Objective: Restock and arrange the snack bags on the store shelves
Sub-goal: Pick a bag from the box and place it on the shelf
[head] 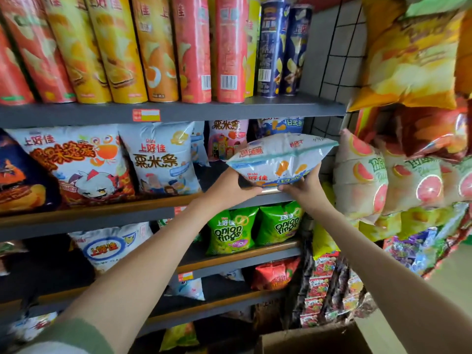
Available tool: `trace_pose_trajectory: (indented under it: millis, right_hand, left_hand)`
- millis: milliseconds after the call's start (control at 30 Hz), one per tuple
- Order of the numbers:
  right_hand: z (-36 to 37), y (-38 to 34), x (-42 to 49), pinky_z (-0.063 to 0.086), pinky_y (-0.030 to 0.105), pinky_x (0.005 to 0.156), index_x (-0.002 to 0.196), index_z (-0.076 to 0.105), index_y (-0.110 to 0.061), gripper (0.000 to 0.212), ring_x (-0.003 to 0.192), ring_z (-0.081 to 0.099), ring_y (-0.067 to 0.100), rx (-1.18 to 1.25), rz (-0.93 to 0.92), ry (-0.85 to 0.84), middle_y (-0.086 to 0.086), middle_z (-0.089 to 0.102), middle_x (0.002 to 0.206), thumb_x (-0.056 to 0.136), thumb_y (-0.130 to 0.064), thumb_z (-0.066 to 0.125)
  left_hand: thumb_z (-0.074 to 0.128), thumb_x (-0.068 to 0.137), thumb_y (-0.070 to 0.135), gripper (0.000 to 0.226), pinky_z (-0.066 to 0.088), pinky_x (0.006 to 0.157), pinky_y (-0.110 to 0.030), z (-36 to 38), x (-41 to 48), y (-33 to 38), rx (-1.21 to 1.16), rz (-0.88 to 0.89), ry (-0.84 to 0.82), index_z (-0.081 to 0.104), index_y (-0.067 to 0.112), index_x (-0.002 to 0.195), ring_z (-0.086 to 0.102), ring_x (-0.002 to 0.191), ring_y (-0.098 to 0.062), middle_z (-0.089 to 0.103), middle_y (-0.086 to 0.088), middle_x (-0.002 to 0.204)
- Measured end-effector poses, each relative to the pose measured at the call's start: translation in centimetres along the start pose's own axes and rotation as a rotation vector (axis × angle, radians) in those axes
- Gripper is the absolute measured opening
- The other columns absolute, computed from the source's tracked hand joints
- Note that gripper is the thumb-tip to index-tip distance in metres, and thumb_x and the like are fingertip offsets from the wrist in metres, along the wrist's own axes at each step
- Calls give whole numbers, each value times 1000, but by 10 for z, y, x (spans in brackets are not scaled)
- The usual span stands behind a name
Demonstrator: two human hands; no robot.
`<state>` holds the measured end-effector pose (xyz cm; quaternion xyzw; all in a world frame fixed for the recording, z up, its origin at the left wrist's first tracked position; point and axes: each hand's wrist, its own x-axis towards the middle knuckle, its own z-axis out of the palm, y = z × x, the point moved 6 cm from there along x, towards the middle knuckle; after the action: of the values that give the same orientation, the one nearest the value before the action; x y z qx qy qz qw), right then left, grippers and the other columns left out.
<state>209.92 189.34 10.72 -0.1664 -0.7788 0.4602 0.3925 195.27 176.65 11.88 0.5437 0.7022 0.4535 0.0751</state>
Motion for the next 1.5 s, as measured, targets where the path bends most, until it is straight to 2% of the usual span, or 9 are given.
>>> trace_pose_trajectory:
  millis: [167,400,600,700,933,1033,1200,1333,1500]
  right_hand:
    - [1,31,30,47,27,99,114,26,-37,78,120,52,12,62,58,9,0,47,126,74,11,73]
    - [-1,43,70,41,-1,76,123,22,-7,73,112,46,10,-21,43,-11,5,43,123,73,15,71]
    - [-7,61,89,49,24,95,134,15,1,70,114,50,14,98,139,36,13,45,132,85,0,66]
    - [-17,65,92,49,18,91,134,17,0,67,113,52,12,162,136,133,10,47,130,87,-4,65]
    - [-38,77,95,34,27,105,150,9,-21,73,129,44,14,62,130,341,2,41,146,95,-21,56]
    - [-37,79,105,35,34,97,150,-1,-37,72,129,45,29,-177,187,299,3,34,152,97,-30,46]
    - [-31,82,103,29,44,109,152,-7,-29,74,136,31,35,-242,179,241,11,21,156,94,-46,36]
    - [-18,81,73,12,42,113,153,4,-15,75,142,15,36,-408,115,342,21,14,156,95,-34,48]
    - [38,91,13,18,51,112,151,19,-11,71,143,15,39,-572,-19,197,23,16,155,88,-19,52]
  left_hand:
    - [74,82,28,64,34,86,-5,13,26,-8,-1,-58,19,41,14,136,49,120,-8,55,6,126]
    - [63,91,27,79,31,98,-19,28,59,-23,-70,-203,-22,10,13,149,42,131,-15,42,-2,146]
    - [49,99,30,70,32,84,-16,41,85,-23,-85,-220,24,5,17,151,46,120,-12,46,4,133]
    - [56,96,26,76,29,85,-7,44,96,-15,-112,-174,58,5,20,152,37,118,2,38,13,134]
    - [62,86,41,88,47,99,-41,68,120,-20,-21,-162,16,3,35,151,54,122,-21,47,1,144]
    - [57,92,41,88,48,95,-38,80,126,-29,69,-185,4,-7,30,152,57,117,-28,47,-5,143]
    - [54,95,34,84,42,103,-41,84,129,-32,73,-161,57,-8,24,152,48,127,-28,38,-7,150]
    - [49,97,32,74,42,99,-45,88,102,-28,256,-89,122,5,13,153,46,124,-33,42,-16,144]
    - [50,92,15,57,29,112,-45,100,18,-38,463,146,270,33,2,145,39,132,-32,43,-19,143]
